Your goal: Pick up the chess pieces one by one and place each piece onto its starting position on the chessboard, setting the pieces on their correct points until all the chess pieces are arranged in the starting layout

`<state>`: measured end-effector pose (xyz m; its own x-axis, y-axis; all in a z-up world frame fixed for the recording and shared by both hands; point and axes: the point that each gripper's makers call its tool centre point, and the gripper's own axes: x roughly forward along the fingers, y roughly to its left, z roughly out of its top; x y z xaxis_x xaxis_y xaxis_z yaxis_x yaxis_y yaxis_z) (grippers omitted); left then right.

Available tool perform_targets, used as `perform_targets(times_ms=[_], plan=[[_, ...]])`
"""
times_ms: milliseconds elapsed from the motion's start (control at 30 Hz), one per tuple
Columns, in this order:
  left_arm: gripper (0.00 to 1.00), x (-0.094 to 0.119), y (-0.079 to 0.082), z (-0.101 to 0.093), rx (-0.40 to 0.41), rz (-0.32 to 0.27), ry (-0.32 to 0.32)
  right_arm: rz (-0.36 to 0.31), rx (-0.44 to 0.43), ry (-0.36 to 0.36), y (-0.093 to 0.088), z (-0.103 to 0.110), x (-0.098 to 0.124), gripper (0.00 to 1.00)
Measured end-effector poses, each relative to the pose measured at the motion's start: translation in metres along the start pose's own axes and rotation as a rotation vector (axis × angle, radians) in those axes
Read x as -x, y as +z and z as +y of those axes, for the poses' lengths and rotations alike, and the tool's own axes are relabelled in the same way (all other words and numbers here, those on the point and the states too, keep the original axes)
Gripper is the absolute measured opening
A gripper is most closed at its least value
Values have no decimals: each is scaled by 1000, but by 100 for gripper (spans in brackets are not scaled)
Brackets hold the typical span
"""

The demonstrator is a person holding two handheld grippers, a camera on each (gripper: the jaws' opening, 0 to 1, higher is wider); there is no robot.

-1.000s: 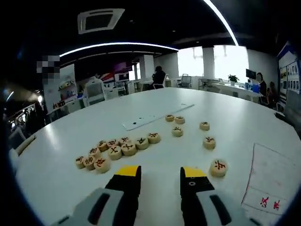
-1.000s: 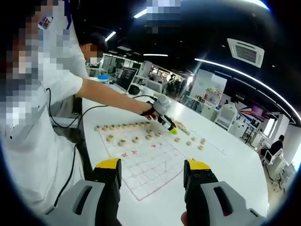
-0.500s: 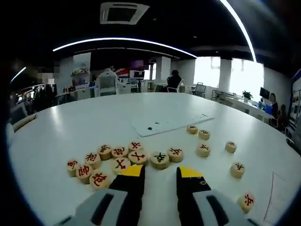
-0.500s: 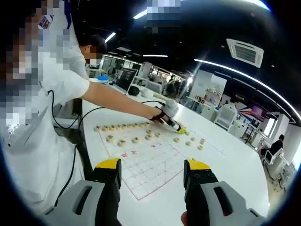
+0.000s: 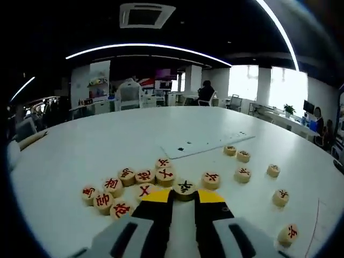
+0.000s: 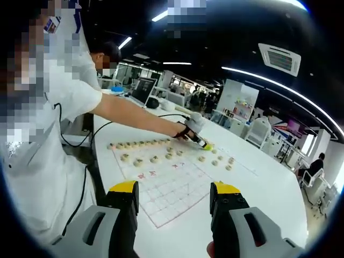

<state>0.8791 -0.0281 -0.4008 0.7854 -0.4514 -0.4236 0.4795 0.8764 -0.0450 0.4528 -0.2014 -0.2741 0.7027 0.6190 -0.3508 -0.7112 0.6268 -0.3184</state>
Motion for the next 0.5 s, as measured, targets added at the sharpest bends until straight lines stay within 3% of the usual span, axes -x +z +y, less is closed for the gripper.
perform_targets(times_ms=[300, 500], plan=[[19, 60, 14, -13, -49, -45, -43, -3, 5, -2, 2, 2, 2, 54], [19, 108, -8, -37, -82, -34, -136, -5, 6, -8, 3, 1, 6, 54]])
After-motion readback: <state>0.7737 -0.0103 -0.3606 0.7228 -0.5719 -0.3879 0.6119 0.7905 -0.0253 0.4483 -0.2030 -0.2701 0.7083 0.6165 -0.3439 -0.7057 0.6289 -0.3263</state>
